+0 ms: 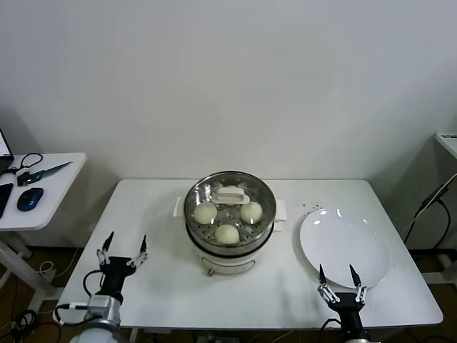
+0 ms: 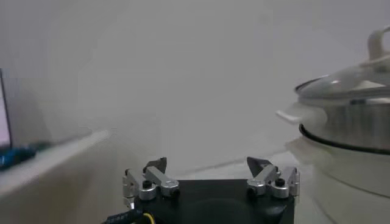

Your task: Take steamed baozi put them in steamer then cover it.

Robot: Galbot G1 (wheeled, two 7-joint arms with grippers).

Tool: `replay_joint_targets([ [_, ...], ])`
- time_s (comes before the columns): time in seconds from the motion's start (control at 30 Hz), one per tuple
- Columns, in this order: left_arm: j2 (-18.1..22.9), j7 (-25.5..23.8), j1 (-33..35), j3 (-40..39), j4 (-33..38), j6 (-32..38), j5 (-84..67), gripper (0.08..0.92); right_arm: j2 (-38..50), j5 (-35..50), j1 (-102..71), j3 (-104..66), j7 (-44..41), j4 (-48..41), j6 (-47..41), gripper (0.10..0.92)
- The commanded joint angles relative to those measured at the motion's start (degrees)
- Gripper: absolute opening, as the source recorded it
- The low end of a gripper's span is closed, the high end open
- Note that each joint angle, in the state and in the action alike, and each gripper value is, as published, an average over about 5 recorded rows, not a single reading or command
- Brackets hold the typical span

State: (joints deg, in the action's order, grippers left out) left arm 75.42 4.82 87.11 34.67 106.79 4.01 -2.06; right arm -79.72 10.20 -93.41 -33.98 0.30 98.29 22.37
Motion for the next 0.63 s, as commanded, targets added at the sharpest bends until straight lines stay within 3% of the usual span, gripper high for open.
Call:
replay_joint_targets([
  [0.03, 0.0, 1.6, 4.1, 4.3, -4.3, 7.9, -14.5, 0.823, -0.1, 0.0, 0.2, 0.3, 0.1, -0.2, 0.5, 0.823],
  [0.2, 1.7, 0.5, 2.8, 2.3, -6.8, 8.6, -13.8, 0.823, -0.1, 0.0, 0.1, 0.5, 0.0, -0.2, 0.6, 0.823],
  [0.63, 2.0, -0.8, 3.2, 0.9, -5.3, 7.5, -13.0, 0.823, 0.0, 0.3, 0.0, 0.5, -0.1, -0.4, 0.9, 0.823],
])
